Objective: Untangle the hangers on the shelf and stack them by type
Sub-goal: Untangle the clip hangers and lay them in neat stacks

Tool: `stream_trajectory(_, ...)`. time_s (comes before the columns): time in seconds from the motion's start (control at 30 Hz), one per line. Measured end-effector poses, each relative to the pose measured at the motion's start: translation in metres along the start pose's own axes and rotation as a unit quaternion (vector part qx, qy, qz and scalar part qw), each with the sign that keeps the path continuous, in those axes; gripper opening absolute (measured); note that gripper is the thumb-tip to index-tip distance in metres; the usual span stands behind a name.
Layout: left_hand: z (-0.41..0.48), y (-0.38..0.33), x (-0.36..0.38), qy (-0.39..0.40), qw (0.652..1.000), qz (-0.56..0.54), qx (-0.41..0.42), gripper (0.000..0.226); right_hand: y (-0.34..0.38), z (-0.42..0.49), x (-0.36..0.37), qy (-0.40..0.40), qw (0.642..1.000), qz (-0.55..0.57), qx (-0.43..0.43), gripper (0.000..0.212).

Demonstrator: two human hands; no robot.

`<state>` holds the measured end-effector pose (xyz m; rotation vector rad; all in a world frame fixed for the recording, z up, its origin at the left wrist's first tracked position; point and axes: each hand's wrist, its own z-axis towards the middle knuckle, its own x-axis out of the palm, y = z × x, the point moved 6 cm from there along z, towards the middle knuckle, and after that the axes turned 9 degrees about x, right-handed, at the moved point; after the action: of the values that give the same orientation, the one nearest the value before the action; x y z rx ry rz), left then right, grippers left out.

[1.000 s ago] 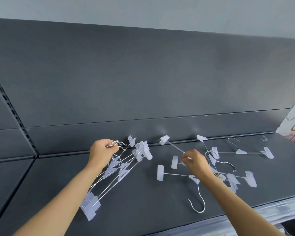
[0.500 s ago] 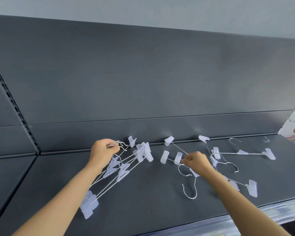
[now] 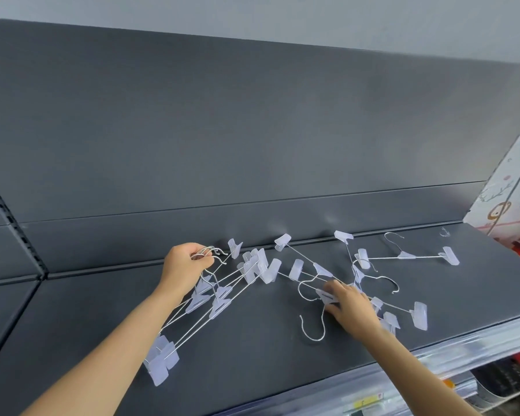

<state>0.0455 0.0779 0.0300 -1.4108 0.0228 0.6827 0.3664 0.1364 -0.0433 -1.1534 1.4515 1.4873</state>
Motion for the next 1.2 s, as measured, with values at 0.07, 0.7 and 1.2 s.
stream_trajectory(0.07, 0.000, 0.000, 0.001, 0.001, 1.000, -0.002, -0.001, 0.011, 0.000, -0.005, -0.003, -0.017, 0.999, 0.044, -0.020, 0.016)
stream_trajectory(0.7, -0.008, -0.002, -0.010, -0.042, 0.999, -0.010, -0.013, 0.005, 0.005, 0.000, -0.001, 0.232, 0.876, 0.389, 0.164, 0.024)
stream_trajectory(1.2, -0.007, -0.003, 0.000, -0.035, 0.999, -0.016, -0.001, 0.021, -0.002, -0.002, -0.003, 0.047, 0.989, 0.135, 0.050, 0.034)
